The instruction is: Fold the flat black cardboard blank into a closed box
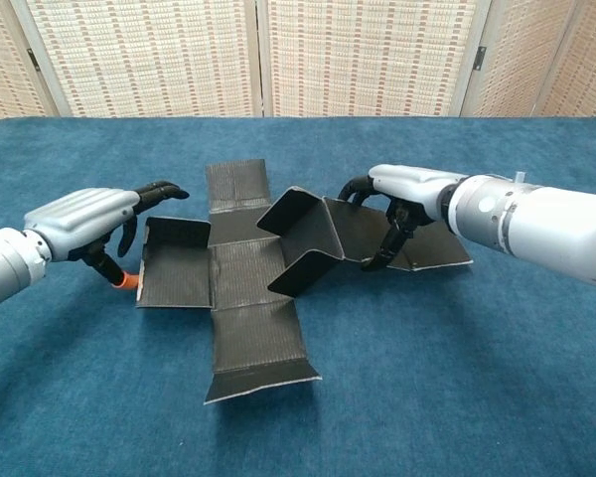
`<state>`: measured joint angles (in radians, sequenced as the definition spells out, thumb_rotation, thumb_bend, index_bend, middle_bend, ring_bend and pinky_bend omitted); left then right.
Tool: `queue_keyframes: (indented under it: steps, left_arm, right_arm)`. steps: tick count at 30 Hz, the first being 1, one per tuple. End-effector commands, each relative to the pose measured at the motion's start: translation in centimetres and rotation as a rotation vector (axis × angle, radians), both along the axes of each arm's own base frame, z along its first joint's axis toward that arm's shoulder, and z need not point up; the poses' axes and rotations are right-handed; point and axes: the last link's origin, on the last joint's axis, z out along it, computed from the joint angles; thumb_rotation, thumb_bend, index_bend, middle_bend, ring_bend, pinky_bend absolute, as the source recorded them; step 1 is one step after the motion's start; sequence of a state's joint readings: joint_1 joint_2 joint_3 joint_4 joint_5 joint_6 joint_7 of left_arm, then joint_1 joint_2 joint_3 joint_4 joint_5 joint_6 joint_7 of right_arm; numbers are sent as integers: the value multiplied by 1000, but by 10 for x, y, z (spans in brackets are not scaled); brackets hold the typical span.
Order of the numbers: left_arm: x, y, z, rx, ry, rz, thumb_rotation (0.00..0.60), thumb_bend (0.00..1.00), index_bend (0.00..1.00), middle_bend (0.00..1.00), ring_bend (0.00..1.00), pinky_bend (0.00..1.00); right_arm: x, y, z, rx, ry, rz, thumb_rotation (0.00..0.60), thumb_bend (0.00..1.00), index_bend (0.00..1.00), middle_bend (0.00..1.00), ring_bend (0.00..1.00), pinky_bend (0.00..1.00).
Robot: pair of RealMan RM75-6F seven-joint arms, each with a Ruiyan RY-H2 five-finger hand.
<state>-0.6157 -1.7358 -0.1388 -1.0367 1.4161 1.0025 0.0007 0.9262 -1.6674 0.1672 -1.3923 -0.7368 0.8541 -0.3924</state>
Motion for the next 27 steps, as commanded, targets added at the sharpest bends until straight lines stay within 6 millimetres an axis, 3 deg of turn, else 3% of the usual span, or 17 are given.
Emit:
queue_keyframes:
  steps: [1,16,27]
  left_arm:
    - [14,-3,-1,-66,-121,-5,600,227,0,0,624,887]
    - [36,5,10,-253,-229,-31,600,229,0,0,580,884]
    - [36,10,3,-473,-308,119,600,229,0,0,567,880]
  right_arm:
    - [7,-3,1,3,25,66,600,190,431,435,764,1000]
    - [40,-18,16,2,304,543,600,195,431,444,764,1000]
    - [56,-31,25,-74,442,879,600,216,454,444,764,1000]
